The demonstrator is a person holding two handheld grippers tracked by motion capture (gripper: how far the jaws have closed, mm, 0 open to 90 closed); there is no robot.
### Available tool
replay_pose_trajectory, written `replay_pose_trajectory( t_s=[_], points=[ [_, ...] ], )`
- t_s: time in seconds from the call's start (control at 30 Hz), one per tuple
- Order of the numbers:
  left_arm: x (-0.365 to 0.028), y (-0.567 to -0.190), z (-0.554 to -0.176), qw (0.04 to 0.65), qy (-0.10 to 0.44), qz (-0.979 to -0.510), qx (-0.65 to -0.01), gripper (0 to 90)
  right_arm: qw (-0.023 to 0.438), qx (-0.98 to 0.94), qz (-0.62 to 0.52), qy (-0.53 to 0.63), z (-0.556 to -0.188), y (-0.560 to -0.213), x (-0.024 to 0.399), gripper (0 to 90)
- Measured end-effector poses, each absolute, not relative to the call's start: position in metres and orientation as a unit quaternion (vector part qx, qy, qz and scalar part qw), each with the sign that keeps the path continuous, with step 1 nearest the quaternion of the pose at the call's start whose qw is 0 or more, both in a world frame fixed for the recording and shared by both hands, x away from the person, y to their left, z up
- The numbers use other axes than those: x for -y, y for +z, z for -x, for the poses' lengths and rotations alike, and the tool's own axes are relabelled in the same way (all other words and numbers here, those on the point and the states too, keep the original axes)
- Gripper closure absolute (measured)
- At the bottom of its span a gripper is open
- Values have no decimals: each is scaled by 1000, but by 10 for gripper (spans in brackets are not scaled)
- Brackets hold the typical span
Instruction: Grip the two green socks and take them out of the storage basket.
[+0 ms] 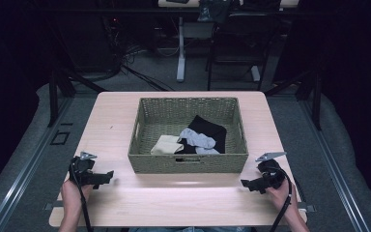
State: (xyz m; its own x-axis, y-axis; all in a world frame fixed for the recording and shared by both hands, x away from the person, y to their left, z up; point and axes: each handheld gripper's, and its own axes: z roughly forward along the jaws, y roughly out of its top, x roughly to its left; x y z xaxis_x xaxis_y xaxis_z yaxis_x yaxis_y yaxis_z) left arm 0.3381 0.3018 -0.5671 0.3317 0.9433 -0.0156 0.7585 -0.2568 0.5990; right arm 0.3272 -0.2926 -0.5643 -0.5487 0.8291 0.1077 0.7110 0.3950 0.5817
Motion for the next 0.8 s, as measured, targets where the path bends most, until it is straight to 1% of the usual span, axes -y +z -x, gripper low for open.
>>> replay_pose_trajectory(
  t_s=[0.4, 0.8],
  points=[
    [-303, -567, -338, 273, 180, -767, -552, 0, 100, -829, -465, 294, -325, -563, 293, 7],
    [-298, -544, -335, 283, 192, -773, -534, 0, 102, -827, -470, 291, -323, -563, 296, 8]
  ],
)
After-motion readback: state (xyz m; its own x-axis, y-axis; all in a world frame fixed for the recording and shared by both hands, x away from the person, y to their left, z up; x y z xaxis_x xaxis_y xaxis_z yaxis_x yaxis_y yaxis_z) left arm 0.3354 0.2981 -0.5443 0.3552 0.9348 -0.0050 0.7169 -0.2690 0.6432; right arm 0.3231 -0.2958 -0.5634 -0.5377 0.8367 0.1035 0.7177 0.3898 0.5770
